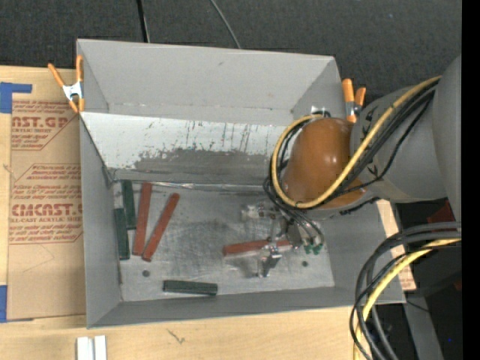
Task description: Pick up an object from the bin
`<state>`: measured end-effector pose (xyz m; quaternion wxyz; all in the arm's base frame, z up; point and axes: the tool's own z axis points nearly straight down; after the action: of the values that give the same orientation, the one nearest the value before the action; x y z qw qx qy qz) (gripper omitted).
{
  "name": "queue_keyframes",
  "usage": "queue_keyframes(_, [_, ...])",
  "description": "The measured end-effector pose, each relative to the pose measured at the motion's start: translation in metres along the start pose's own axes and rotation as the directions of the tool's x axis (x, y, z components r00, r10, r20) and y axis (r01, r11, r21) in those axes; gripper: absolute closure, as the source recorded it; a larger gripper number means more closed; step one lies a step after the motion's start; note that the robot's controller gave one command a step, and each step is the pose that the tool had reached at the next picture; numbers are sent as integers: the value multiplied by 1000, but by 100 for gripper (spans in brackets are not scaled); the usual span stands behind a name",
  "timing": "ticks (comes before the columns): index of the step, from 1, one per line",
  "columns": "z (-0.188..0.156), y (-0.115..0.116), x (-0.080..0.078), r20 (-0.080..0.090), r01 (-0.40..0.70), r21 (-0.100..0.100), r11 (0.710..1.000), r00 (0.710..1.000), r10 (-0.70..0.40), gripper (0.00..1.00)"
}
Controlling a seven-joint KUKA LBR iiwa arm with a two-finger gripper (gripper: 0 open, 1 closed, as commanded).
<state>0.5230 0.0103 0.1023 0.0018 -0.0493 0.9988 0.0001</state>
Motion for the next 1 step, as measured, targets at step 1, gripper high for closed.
queue_keyframes(1, [-19,-19,-4,-7,12,-1,1000,1000,-12,0])
